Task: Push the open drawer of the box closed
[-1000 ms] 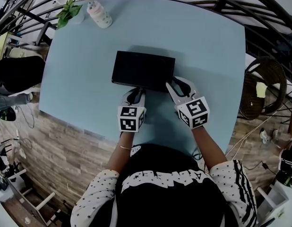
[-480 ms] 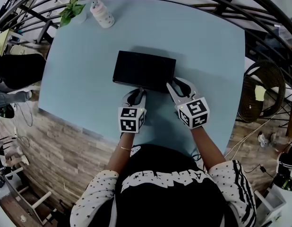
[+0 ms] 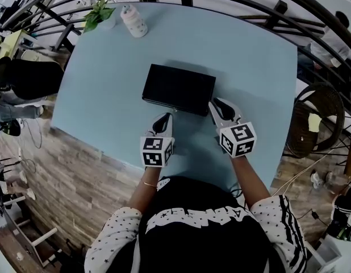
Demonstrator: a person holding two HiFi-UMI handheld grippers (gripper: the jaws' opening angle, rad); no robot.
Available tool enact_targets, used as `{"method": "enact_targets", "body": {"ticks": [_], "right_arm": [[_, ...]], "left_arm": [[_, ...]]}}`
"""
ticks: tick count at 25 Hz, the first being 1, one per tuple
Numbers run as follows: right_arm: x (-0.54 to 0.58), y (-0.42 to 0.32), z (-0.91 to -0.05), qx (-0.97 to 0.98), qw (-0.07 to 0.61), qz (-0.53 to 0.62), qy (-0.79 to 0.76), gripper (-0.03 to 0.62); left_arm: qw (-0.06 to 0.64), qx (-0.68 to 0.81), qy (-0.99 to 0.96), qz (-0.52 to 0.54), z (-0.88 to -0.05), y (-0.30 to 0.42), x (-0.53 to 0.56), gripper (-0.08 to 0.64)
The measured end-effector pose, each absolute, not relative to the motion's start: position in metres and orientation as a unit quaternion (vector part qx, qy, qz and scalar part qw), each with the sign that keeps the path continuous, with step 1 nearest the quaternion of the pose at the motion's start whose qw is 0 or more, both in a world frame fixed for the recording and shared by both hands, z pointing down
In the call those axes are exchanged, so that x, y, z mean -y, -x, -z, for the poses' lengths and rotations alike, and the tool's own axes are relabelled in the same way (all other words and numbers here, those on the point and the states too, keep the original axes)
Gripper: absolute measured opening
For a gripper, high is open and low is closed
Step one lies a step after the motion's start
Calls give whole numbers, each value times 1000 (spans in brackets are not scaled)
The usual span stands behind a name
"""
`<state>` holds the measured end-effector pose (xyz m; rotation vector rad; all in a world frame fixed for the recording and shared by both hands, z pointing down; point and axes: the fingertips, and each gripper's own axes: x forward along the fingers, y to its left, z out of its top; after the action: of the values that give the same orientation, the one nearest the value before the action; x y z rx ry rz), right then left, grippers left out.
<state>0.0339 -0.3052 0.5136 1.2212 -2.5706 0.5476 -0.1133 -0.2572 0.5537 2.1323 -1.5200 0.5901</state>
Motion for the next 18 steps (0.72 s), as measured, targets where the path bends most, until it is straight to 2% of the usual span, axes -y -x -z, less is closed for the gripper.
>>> {"method": "enact_targets", "body": {"ticks": [3, 12, 18], "right_arm": [[302, -42, -500, 882, 104, -177, -423, -1], [284, -48, -470, 895, 59, -166, -409, -3], [271, -46, -461, 904, 59, -143, -399, -3]], "left_arm": [[213, 559, -777, -196, -537, 113, 255, 0], [161, 562, -794, -167, -490, 99, 251, 0], [139, 565, -797, -161, -477, 97, 244, 0]]}}
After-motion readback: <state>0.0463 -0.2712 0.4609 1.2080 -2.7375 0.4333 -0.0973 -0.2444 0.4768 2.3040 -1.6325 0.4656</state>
